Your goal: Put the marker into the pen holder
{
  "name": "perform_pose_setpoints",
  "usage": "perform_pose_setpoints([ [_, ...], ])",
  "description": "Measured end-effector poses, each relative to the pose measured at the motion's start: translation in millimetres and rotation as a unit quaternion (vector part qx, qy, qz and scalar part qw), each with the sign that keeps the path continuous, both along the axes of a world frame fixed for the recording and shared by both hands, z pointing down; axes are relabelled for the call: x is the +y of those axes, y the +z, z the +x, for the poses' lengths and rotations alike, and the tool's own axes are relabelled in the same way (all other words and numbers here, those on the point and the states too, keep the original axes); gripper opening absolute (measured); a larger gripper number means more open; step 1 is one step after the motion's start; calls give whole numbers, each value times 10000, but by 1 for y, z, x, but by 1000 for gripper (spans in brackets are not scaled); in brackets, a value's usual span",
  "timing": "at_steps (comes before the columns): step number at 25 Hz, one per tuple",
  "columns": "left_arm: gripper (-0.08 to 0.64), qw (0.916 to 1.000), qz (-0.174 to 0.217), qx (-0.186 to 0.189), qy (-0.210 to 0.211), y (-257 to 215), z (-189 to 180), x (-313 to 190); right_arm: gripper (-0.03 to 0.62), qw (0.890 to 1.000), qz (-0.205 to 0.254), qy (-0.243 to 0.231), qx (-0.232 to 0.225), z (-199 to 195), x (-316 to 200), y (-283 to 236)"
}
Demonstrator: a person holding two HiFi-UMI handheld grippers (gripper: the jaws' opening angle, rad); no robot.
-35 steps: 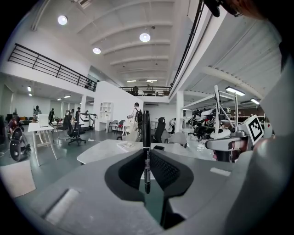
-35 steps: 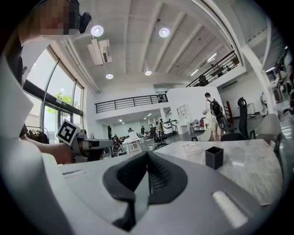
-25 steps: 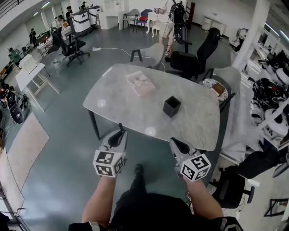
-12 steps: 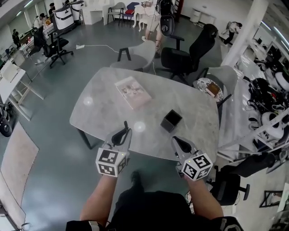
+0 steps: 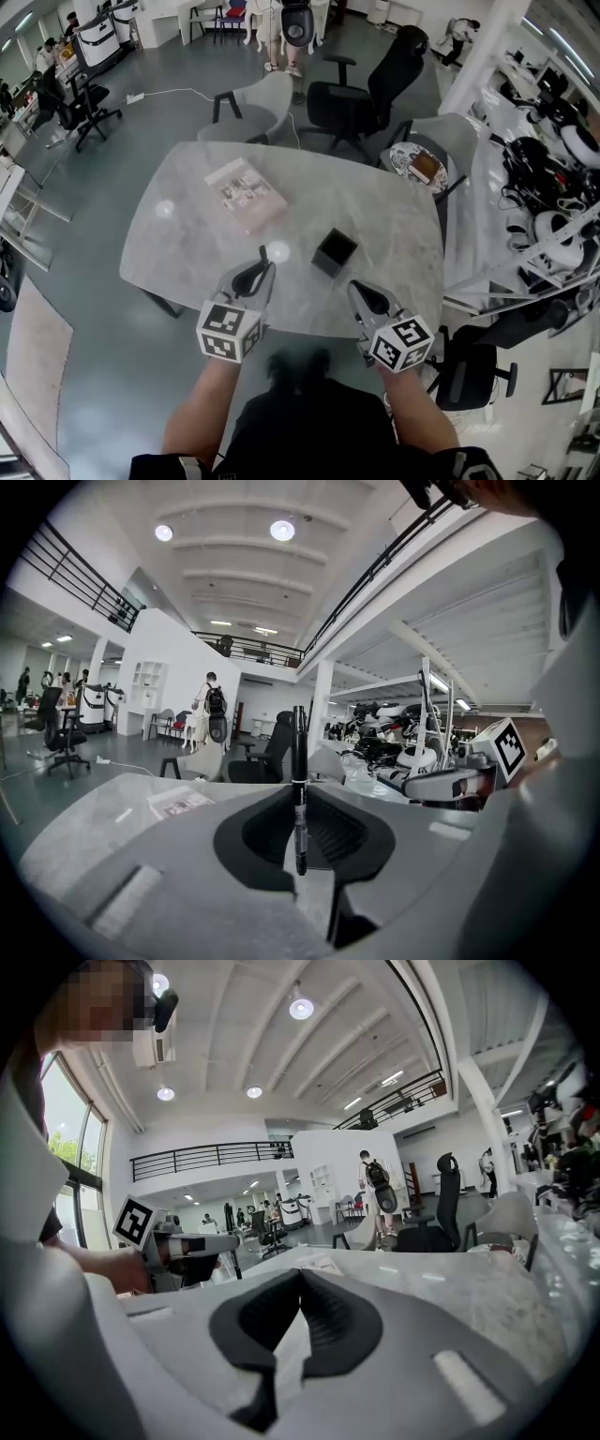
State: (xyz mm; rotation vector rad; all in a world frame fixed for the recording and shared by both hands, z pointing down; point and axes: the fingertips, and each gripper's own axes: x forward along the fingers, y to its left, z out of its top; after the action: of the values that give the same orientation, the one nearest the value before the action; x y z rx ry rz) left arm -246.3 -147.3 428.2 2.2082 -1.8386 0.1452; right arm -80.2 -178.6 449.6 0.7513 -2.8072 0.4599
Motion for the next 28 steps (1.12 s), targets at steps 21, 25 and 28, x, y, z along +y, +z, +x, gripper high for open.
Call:
perform_pose_setpoints([
  [21, 44, 9953, -147, -232, 928, 30, 129, -138, 3, 9990, -293, 109, -323, 75, -103, 19],
  [25, 44, 9923, -187, -174, 1212, 46, 135, -156, 3, 9986, -263, 387, -248, 81, -120, 21],
  [28, 44, 9904, -275, -118, 1346, 63, 136, -165, 3, 9978, -300, 559, -178, 81, -128, 24],
])
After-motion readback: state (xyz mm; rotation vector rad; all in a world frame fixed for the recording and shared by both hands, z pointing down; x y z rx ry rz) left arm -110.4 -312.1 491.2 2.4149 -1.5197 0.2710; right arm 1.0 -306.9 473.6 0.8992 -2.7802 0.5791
